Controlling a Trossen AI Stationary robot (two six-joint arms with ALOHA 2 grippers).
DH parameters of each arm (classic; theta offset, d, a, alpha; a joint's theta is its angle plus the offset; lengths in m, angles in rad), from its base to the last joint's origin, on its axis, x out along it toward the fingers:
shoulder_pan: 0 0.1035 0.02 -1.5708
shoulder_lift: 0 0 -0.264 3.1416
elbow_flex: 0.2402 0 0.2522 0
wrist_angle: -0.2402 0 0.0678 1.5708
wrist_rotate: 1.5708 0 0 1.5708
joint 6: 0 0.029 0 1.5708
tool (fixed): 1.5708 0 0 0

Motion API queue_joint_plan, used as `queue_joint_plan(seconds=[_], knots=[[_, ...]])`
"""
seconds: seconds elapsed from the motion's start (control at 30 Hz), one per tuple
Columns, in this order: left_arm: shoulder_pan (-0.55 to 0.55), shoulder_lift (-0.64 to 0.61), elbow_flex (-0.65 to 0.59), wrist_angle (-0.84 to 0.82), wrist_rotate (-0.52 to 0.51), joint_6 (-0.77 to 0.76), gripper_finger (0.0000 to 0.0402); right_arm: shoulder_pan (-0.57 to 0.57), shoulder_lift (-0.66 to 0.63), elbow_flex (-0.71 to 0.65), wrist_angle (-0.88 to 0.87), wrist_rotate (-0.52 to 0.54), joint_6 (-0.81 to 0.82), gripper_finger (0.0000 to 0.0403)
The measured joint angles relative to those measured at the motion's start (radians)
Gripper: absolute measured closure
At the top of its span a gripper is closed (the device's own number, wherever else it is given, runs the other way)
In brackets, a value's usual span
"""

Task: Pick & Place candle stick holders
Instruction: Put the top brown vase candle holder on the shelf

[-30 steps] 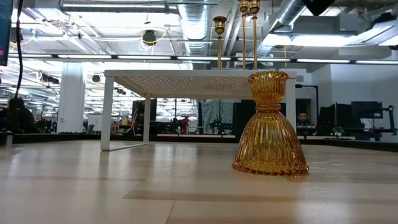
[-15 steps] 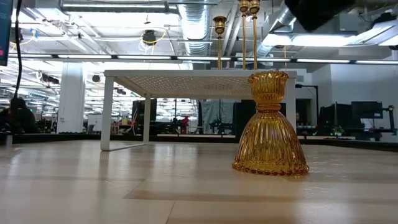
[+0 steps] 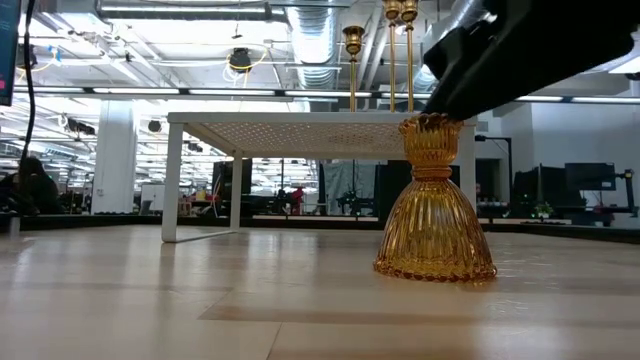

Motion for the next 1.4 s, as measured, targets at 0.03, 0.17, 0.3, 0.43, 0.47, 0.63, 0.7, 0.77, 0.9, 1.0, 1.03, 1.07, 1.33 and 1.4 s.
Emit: queue_joint_plan(seconds=[0.03, 0.17, 0.3, 0.43, 0.47, 0.63, 0.7, 0.77, 0.9, 1.0, 1.03, 1.07, 1.33, 1.4], knots=[[0.000, 0.000, 0.000, 0.000, 0.000, 0.000, 0.0396, -0.004, 0.005, 0.000, 0.000, 0.000, 0.000, 0.0243], [0.000, 0.000, 0.000, 0.000, 0.000, 0.000, 0.0395, -0.009, 0.005, 0.002, -0.026, 0.000, 0.008, 0.0222], [0.000, 0.000, 0.000, 0.000, 0.000, 0.000, 0.0395, -0.017, 0.001, 0.006, -0.079, 0.005, 0.072, 0.0231], [0.000, 0.000, 0.000, 0.000, 0.000, 0.000, 0.0397, -0.022, 0.000, 0.006, -0.119, 0.008, 0.111, 0.0271], [0.000, 0.000, 0.000, 0.000, 0.000, 0.000, 0.0397, -0.023, 0.000, 0.006, -0.125, 0.008, 0.119, 0.0283], [0.000, 0.000, 0.000, 0.000, 0.001, 0.000, 0.0395, -0.024, 0.001, 0.005, -0.134, 0.009, 0.128, 0.0338], [0.000, 0.000, 0.000, 0.000, 0.001, 0.000, 0.0395, -0.029, 0.001, 0.005, -0.150, 0.001, 0.151, 0.0357], [0.000, 0.000, 0.000, 0.000, 0.001, 0.000, 0.0397, -0.035, -0.001, 0.007, -0.165, -0.002, 0.186, 0.0377], [0.000, 0.000, 0.000, 0.000, 0.001, -0.003, 0.0396, -0.038, -0.002, 0.008, -0.172, -0.002, 0.208, 0.0393], [0.000, 0.000, 0.000, 0.000, 0.001, -0.023, 0.0395, -0.038, -0.004, 0.008, -0.165, -0.001, 0.205, 0.0396], [0.000, 0.000, 0.000, 0.000, 0.001, -0.024, 0.0395, -0.037, -0.006, 0.011, -0.170, 0.000, 0.203, 0.0398], [0.000, 0.000, 0.000, 0.000, 0.001, -0.025, 0.0396, -0.032, -0.008, 0.016, -0.179, 0.007, 0.203, 0.0398], [0.000, 0.000, 0.000, 0.000, 0.001, -0.026, 0.0395, -0.015, -0.002, 0.127, -0.327, 0.038, 0.150, 0.0401], [0.000, 0.000, 0.000, 0.000, 0.001, -0.026, 0.0395, -0.013, -0.001, 0.153, -0.370, 0.057, 0.150, 0.0399]])
